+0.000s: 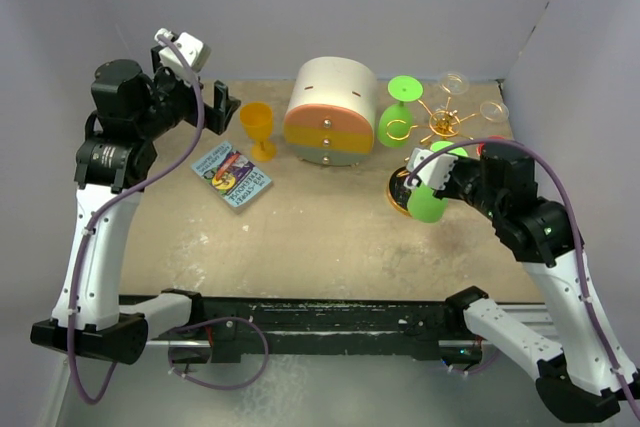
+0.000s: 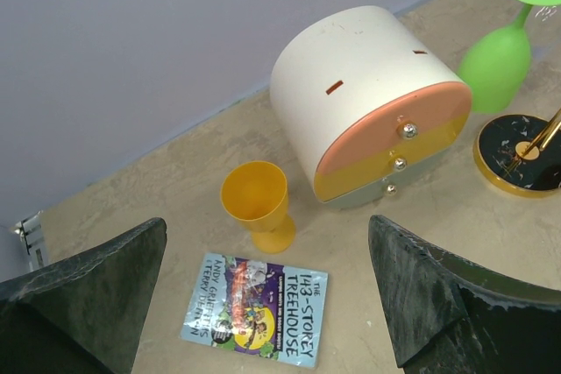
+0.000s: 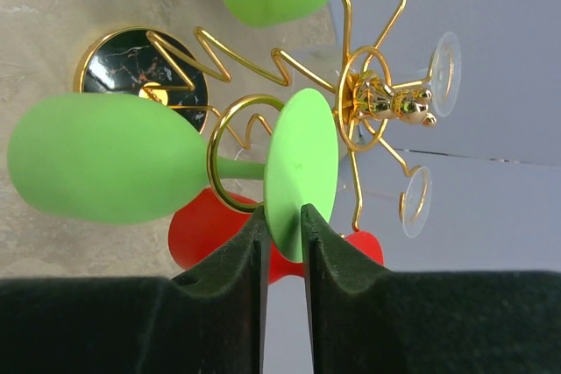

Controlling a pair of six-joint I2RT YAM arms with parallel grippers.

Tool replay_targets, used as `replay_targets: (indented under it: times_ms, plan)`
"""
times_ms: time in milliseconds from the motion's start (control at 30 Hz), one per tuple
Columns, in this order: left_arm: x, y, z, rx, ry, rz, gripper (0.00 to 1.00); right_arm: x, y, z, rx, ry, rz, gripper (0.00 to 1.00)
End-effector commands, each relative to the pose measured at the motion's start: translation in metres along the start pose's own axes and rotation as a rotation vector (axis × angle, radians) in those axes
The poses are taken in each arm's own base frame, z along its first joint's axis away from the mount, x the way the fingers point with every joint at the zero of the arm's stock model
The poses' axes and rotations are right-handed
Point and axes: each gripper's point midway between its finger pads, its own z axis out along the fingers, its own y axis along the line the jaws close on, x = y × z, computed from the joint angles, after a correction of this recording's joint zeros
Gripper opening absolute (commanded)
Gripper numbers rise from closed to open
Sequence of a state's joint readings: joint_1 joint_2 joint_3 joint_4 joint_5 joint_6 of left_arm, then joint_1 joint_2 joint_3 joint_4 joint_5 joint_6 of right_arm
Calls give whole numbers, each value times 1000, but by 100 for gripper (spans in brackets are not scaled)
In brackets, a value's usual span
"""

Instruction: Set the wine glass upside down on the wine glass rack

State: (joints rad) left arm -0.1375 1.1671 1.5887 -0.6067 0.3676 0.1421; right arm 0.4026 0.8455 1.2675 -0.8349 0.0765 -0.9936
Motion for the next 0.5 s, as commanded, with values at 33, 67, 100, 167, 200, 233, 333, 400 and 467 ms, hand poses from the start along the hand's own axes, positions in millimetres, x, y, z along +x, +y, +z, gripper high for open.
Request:
replay_targets:
  times_ms: [33,67,100,167,200,233,333,400,467]
  plan:
    - [-1,9,9,-20,-15,25,99,-2,5,-5,-18,-20,26,27]
    - [2,10,10,-22,-10,26,99,-2,6,-6,-18,-20,28,28]
    - [3,10,11,-23,-6,26,99,-1,6,-6,-18,-19,28,29]
    - [6,12,13,-26,1,28,99,0,8,-5,-22,-14,28,30]
    - [8,12,14,-27,5,29,99,1,7,-5,-19,-12,28,31]
    - [9,13,15,-31,10,32,99,1,8,-6,-20,-10,30,32]
    - [17,18,21,-44,26,42,99,4,10,-5,-25,2,40,38]
    - [24,23,28,-59,44,51,99,6,10,-6,-26,10,51,43]
    - [37,31,38,-80,78,53,99,8,11,-7,-24,15,58,48]
